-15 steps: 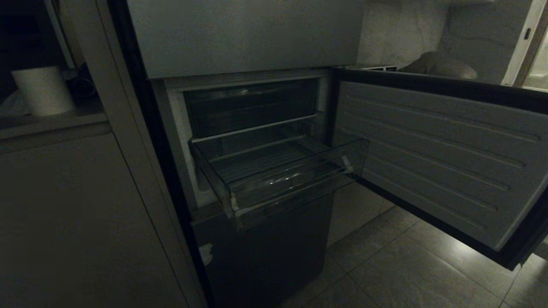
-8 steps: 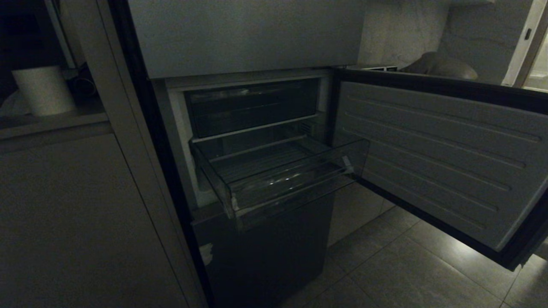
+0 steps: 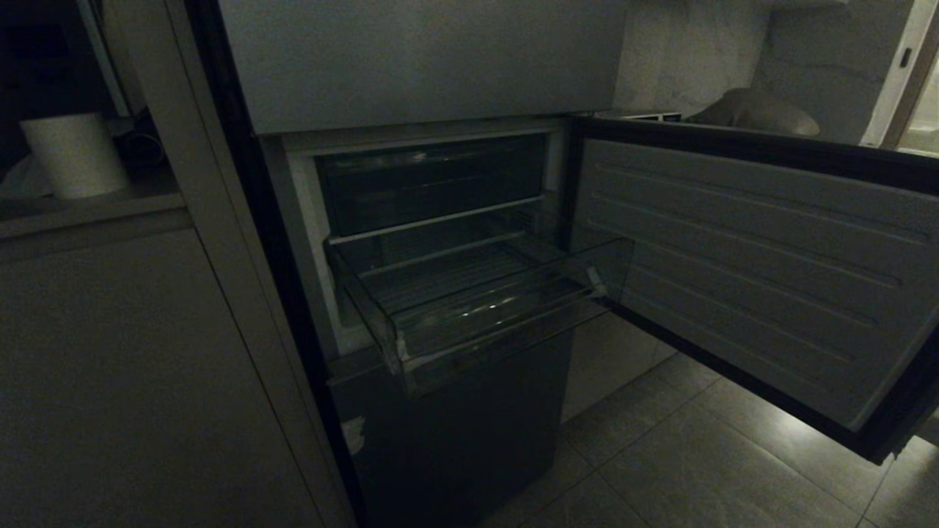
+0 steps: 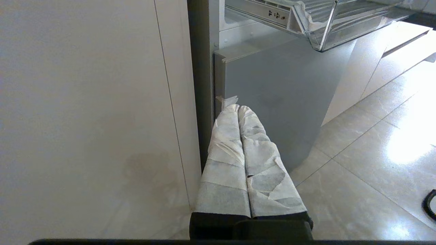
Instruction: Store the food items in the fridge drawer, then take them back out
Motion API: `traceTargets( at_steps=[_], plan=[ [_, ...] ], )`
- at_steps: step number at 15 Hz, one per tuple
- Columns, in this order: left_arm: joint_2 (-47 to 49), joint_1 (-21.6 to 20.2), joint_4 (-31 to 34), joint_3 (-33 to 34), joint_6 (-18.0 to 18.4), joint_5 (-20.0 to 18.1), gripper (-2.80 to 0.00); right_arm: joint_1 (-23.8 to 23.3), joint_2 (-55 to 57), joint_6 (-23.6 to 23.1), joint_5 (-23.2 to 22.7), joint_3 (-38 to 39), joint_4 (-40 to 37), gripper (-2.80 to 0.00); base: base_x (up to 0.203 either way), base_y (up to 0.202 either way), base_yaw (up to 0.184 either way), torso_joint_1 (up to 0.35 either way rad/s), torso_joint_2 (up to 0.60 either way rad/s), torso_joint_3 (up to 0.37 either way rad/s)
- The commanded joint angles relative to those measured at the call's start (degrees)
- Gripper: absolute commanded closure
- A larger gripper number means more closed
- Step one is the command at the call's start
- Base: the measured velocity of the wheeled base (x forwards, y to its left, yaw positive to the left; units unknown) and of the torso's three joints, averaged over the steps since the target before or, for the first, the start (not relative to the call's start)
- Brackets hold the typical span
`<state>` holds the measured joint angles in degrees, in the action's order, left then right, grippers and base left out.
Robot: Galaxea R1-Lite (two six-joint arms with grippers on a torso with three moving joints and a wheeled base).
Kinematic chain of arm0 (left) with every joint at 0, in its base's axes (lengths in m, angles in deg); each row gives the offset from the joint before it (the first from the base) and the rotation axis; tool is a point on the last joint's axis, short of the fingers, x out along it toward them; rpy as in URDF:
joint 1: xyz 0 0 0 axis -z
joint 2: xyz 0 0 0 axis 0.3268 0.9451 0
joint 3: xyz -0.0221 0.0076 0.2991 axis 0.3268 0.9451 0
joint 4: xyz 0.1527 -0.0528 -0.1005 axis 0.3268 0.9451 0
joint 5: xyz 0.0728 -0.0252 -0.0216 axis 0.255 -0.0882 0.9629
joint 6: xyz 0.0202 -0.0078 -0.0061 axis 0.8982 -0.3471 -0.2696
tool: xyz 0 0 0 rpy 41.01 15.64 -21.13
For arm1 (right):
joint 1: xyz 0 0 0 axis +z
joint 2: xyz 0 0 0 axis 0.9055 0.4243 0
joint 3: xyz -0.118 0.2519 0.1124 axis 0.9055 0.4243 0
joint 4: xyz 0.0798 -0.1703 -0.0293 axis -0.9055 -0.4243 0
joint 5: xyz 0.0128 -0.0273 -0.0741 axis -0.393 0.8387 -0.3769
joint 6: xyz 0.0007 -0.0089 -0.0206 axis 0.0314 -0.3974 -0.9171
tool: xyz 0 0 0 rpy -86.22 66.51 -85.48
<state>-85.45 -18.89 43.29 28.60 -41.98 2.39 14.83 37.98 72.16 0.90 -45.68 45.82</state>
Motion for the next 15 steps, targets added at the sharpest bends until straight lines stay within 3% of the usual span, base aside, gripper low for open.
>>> traceTargets(
  at_steps=[1, 5, 6, 7, 13, 15],
  plan=[
    [0.01, -0.01, 0.01, 0.00, -0.02, 0.02, 0.00, -4.49, 11.36, -0.04, -1.44, -0.69, 4.46, 0.00, 0.000, 0.000, 0.000, 0.000, 0.00, 0.000],
    [0.01, -0.01, 0.01, 0.00, -0.02, 0.02, 0.00, -7.72, 21.50, -0.04, -4.27, -1.85, 14.44, 0.00, 0.000, 0.000, 0.000, 0.000, 0.00, 0.000],
    [0.01, -0.01, 0.01, 0.00, -0.02, 0.02, 0.00, -7.87, 23.19, -0.09, -4.51, -2.19, 16.05, -0.93, 0.000, 0.000, 0.000, 0.000, 0.00, 0.000],
    [0.01, -0.01, 0.01, 0.00, -0.02, 0.02, 0.00, -7.92, 24.74, -0.17, -4.61, -2.70, 17.19, -2.80, 0.000, 0.000, 0.000, 0.000, 0.00, 0.000],
    [0.01, -0.01, 0.01, 0.00, -0.02, 0.02, 0.00, -12.49, 38.95, 0.04, -5.32, -13.79, 18.89, -2.80, 0.000, 0.000, 0.000, 0.000, 0.00, 0.000],
    [0.01, -0.01, 0.01, 0.00, -0.02, 0.02, 0.00, -14.42, 43.78, 0.03, -10.31, -17.77, 21.76, -2.80, 0.000, 0.000, 0.000, 0.000, 0.00, 0.000]
  ],
)
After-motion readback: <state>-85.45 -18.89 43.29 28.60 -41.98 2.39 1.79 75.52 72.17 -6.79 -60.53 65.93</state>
